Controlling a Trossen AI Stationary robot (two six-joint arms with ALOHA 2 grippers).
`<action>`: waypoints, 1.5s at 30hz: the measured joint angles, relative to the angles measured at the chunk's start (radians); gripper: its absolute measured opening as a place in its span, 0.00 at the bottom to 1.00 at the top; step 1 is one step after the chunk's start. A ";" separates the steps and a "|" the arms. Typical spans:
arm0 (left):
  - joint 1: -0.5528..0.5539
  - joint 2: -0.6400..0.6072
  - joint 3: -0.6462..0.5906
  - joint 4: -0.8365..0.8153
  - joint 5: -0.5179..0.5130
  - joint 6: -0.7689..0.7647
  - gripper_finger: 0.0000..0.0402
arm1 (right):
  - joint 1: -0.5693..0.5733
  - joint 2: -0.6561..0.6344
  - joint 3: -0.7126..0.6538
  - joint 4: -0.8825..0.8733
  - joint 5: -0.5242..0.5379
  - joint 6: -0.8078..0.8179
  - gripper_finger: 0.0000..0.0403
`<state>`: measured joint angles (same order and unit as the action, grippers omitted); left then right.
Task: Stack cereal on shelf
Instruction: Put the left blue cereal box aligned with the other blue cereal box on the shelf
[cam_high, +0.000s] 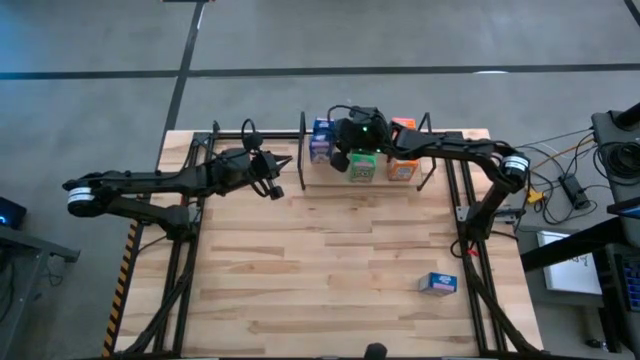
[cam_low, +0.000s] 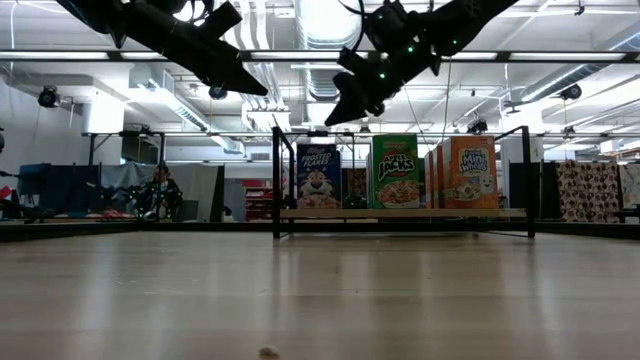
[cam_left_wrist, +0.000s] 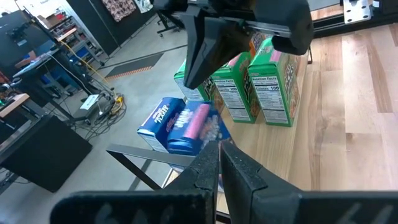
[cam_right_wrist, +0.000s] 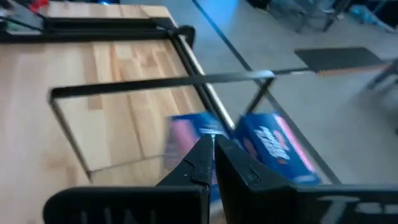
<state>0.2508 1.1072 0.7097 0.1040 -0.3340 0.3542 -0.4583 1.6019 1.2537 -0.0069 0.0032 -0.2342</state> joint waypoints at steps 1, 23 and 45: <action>0.000 0.000 0.000 0.000 0.000 0.000 0.00 | 0.000 0.004 0.000 0.015 -0.017 0.000 0.02; 0.000 0.000 0.000 -0.009 0.000 0.003 0.00 | -0.005 0.135 0.074 0.108 -0.045 -0.022 0.02; 0.000 0.000 0.000 -0.008 0.000 0.003 0.00 | -0.007 0.136 0.052 0.078 -0.026 -0.020 0.02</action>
<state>0.2508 1.1076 0.7097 0.0955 -0.3336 0.3576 -0.4652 1.7377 1.3056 0.0710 -0.0232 -0.2546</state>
